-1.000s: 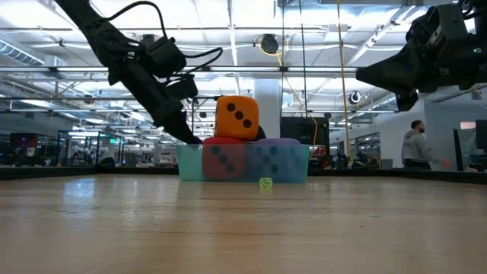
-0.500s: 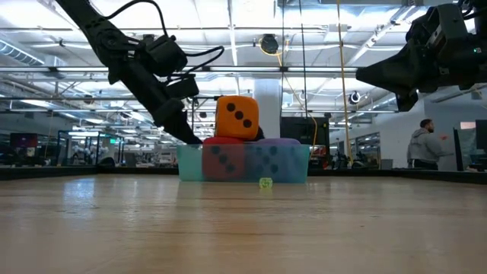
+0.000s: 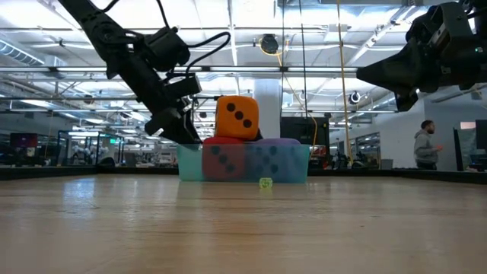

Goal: Pick & Place Dice
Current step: Put the small purple dice into the blue bin, then put the small light green dice into the blue bin

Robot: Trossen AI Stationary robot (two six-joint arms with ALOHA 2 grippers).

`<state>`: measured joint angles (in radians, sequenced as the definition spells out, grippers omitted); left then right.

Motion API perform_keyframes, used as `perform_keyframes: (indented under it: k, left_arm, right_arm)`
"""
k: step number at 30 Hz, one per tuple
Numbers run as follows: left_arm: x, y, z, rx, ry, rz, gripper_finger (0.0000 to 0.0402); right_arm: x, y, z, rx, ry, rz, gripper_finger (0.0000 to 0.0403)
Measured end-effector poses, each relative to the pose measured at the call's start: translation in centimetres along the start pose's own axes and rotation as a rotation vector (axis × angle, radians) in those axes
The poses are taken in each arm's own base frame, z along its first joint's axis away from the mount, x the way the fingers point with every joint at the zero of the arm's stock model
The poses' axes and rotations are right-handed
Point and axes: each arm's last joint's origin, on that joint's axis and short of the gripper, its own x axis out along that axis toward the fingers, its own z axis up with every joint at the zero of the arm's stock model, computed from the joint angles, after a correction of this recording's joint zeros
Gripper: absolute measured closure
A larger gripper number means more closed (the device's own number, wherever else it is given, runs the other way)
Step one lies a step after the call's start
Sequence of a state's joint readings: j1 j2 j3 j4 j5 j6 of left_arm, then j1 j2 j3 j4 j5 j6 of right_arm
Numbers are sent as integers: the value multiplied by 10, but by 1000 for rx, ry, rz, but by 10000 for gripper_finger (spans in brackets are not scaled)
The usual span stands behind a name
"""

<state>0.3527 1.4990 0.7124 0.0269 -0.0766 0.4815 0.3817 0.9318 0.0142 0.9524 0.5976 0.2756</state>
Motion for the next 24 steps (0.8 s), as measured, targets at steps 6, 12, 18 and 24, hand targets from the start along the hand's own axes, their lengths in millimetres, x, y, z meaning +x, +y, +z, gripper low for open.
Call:
perform_keyframes:
  k: [6, 12, 18, 24]
  left_arm:
    - [0, -4, 2, 3, 3, 10, 208]
    - [0, -2, 1, -40, 6, 17, 251]
    - [0, -2, 1, -51, 9, 20, 374]
    - [0, -2, 1, -61, 9, 20, 370]
  right_arm:
    - [0, 0, 0, 0, 0, 0, 399]
    - [0, 0, 0, 1, 0, 0, 399]
    - [0, 0, 0, 12, 0, 0, 399]
    - [0, 0, 0, 12, 0, 0, 399]
